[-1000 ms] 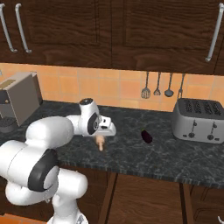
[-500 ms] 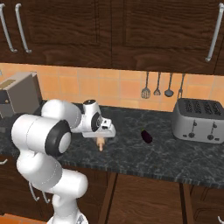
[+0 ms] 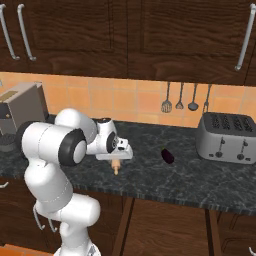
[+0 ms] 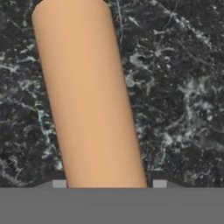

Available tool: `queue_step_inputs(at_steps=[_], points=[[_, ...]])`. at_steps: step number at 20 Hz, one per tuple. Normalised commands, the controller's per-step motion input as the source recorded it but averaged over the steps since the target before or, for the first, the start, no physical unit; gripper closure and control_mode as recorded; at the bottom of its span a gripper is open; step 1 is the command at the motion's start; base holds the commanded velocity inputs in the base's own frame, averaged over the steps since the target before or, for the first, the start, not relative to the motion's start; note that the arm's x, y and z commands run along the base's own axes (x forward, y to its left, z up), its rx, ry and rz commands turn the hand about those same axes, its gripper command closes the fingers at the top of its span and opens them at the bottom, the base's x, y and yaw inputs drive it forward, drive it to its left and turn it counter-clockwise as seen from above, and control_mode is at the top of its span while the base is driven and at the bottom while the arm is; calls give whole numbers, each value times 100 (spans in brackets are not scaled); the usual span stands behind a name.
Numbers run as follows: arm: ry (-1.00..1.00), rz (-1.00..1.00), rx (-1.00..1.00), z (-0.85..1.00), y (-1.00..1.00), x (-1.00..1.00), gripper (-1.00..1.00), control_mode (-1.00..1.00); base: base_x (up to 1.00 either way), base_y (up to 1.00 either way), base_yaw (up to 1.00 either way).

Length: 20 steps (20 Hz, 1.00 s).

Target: Pick the rolling pin from the drawer and place it on the counter.

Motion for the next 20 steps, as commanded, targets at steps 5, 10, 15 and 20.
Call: queue_step_inputs(at_steps=[5,10,15,20], points=[[0,0,0,0,-2,0,-100,-100,0,0,0],[-10,-3,1,56,-1,-2,-100,-100,0,0,0],[-14,-5,1,93,-3,-52,-100,-100,0,0,0],[-10,-12,0,96,12,-100,-100,-100,0,0,0]])
